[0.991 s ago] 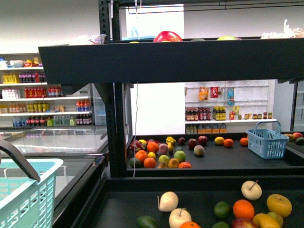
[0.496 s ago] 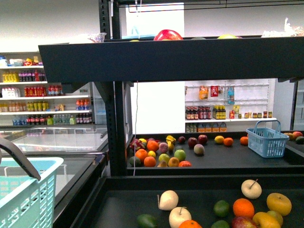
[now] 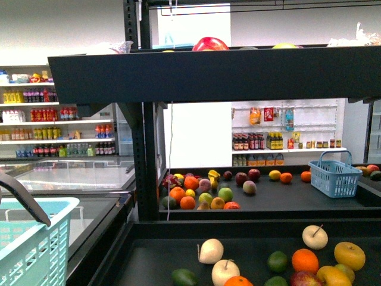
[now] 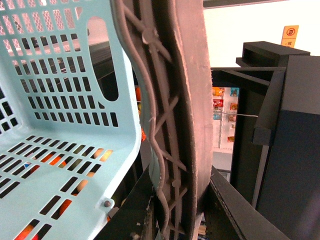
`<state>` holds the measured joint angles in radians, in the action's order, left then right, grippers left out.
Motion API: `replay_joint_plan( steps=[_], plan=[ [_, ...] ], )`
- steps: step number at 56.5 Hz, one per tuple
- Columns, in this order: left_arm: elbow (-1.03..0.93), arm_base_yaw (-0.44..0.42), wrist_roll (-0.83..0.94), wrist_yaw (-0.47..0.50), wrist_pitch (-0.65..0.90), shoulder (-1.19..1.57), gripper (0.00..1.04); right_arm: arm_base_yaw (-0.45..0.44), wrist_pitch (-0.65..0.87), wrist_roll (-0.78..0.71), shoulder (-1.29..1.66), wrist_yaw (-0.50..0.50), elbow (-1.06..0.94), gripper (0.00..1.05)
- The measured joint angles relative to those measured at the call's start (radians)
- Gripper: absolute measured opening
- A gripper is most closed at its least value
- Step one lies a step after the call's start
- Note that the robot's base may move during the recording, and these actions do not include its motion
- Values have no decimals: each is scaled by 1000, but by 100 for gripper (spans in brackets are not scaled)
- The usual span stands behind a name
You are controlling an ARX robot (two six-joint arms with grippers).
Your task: Pick lemon from shelf
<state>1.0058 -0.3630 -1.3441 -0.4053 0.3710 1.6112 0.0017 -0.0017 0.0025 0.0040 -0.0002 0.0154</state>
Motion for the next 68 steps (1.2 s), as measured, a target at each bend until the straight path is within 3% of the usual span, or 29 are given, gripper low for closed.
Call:
replay_joint_plan(
  steps=[16, 33, 42, 68],
  plan=[
    [2, 11, 103, -20, -132, -72, 20, 0, 0, 0, 0, 0, 0, 97],
    [-8, 119, 438, -168, -318, -214, 19, 0, 0, 0, 0, 0, 0, 97],
    [-13, 241, 531, -254, -333, -253, 17, 0, 0, 0, 0, 0, 0, 97],
    [25, 597, 486, -188, -126, -47, 12, 0, 0, 0, 0, 0, 0, 97]
  ],
)
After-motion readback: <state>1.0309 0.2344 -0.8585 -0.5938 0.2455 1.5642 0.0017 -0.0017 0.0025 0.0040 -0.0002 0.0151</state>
